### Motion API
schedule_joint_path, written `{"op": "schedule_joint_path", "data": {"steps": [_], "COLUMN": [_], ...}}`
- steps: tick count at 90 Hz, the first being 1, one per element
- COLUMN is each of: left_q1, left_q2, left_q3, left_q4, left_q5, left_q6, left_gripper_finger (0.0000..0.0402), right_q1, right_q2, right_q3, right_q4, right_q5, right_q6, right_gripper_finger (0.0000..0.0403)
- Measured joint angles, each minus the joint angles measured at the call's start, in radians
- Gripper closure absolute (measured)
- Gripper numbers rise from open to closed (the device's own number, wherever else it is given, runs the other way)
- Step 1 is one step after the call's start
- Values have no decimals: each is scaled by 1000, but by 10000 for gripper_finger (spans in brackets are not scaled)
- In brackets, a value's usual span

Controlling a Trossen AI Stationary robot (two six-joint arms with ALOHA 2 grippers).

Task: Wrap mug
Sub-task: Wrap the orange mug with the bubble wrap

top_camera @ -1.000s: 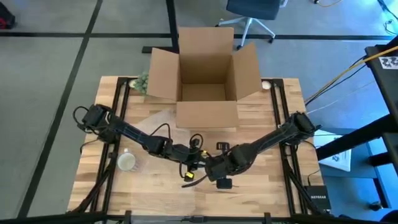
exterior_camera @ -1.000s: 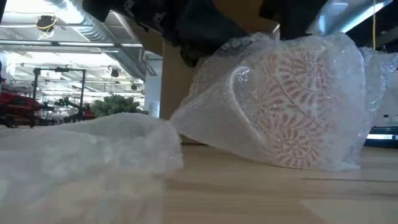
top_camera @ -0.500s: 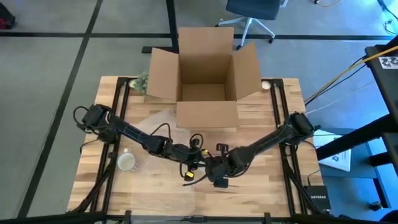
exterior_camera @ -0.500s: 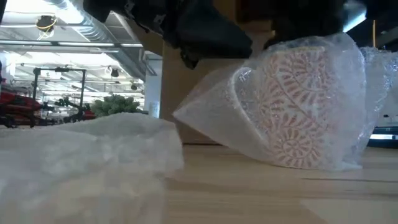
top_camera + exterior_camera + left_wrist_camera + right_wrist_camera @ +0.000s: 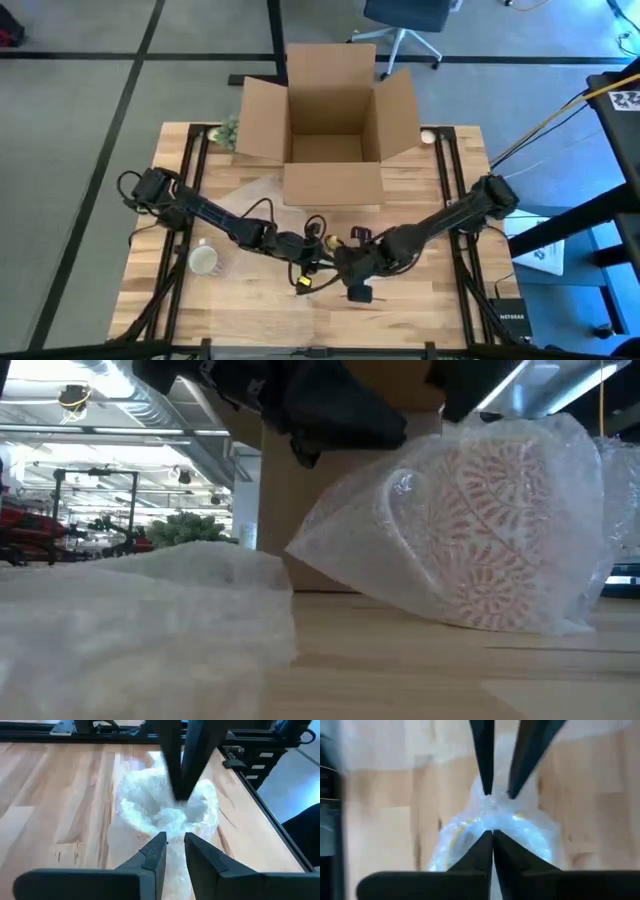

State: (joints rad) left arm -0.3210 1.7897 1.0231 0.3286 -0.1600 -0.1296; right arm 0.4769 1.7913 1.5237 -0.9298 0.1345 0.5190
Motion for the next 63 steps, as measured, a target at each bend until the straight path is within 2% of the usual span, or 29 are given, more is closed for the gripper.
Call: {"op": "schedule_joint_path", "data": {"steps": [14,25,46,53,63], "left_q1": [0,-7,-6,-6,-6], "left_q2": [0,0,0,0,1], "left_q3": [0,0,0,0,0], "left_q4": [-6,-5,3,2,-4], "left_q5": [0,2,4,4,4], "left_q6": [7,5,8,6,7], "left_gripper_finger": [348,348,348,348,348], "right_q1": [34,65,91,68,24], "right_q2": [-29,-12,-12,-2,28], "right_q3": [6,4,4,5,4], "right_q4": [5,2,7,8,8], "right_q5": [-14,-19,199,241,217], "right_q6": [41,52,-31,-19,20], "right_gripper_finger": [399,366,260,247,255]}}
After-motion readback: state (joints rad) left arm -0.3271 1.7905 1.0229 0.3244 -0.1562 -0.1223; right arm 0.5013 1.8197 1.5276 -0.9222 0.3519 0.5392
